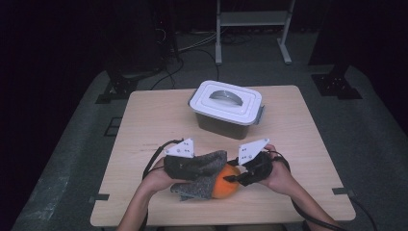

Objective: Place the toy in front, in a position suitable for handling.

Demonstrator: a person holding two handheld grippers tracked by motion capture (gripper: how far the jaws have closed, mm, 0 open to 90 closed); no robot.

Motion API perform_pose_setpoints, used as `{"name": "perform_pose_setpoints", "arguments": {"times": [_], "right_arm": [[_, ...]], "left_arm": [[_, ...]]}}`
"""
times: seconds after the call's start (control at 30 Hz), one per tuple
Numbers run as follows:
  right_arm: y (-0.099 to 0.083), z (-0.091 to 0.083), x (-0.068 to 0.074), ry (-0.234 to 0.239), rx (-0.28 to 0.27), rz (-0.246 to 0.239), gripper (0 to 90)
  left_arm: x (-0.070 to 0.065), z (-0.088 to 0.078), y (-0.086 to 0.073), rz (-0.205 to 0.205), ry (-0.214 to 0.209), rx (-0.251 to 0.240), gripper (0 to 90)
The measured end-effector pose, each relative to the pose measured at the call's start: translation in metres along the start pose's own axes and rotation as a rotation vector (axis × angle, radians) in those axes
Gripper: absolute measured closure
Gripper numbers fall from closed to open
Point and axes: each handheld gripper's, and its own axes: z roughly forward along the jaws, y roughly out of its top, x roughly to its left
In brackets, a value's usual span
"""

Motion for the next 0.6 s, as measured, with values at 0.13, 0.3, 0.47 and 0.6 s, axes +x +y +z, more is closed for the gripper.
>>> {"name": "perform_pose_setpoints", "arguments": {"times": [0.13, 0.3, 0.47, 0.6], "right_arm": [[-0.012, -0.004, -0.011, 0.046, -0.011, 0.006, 50.4], [-0.029, -0.006, -0.023, 0.07, -0.04, 0.088, 45.4], [-0.032, -0.009, -0.025, 0.035, 0.012, 0.203, 39.0], [-0.031, -0.014, -0.016, 0.014, 0.034, 0.217, 37.1]], "left_arm": [[0.005, -0.001, -0.005, -0.017, 0.036, 0.029, 70.4], [0.008, 0.003, -0.011, -0.045, 0.015, 0.034, 70.4], [0.002, 0.013, -0.014, -0.057, -0.074, 0.035, 70.2], [-0.001, 0.015, -0.012, -0.047, -0.092, 0.049, 70.2]]}}
